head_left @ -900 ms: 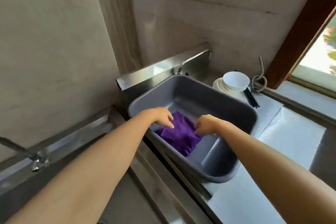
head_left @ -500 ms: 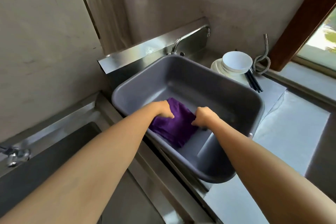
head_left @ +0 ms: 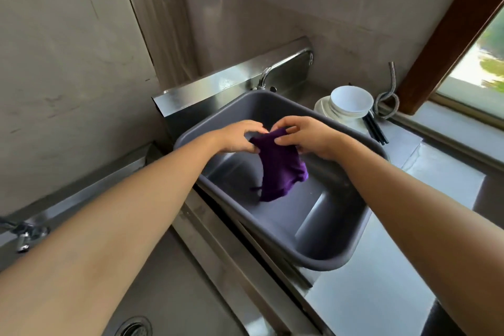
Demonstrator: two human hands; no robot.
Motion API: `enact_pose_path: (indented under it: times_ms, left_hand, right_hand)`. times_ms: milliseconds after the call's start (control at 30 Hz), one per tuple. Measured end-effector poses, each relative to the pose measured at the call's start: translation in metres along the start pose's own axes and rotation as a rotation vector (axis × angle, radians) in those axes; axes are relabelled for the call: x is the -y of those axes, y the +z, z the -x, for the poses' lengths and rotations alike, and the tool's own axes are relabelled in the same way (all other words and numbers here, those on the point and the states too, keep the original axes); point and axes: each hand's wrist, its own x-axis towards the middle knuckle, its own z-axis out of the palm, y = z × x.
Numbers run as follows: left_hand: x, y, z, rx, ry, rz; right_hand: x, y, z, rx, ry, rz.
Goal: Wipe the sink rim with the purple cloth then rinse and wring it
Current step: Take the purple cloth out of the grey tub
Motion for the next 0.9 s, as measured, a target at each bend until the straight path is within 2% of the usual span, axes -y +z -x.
enact_pose_path:
  times_ms: [67,167,233,333,500,600,700,767,833,900]
  left_hand:
    - [-0.004,-0.006,0.009,0.020,0.027,0.130]
    - [-0.008,-0.012,0.018,-0.058,0.020,0.184]
    - [-0.014,-0.017,0.026,-0.135,0.047,0.203]
    - [-0.023,-0.027,0.039,-0.242,0.085,0.240]
    - [-0.035,-0.052,0.065,-0.345,0.131,0.043]
    - [-0.043,-0.064,0.082,-0.348,0.150,-0.071]
    - [-0.049,-0.077,0.101,-0.337,0.120,-0.096]
    - [-0.047,-0.087,0.117,-0.311,0.053,-0.082]
    - [-0.041,-0.094,0.135,-0.301,-0.001,-0.029]
    - [-0.034,-0.098,0.154,-0.329,-0.023,0.029]
  right_hand:
    - [0.018,-0.008,0.009,-0.012,-0.066,0.059]
    - [0.037,-0.017,0.019,-0.138,-0.167,0.207]
    - [0.045,-0.023,0.023,-0.230,-0.229,0.393]
    - [0.055,-0.030,0.029,-0.272,-0.306,0.647]
    - [0.071,-0.031,0.043,-0.230,-0.415,0.854]
    - [0.086,-0.024,0.052,-0.148,-0.376,0.952]
    - [0.100,-0.015,0.060,-0.178,-0.356,0.868]
    - [0.106,-0.008,0.061,-0.235,-0.380,0.647]
    - [0.113,0.003,0.063,-0.187,-0.392,0.394]
    - [0.117,0.013,0.061,-0.113,-0.415,0.296]
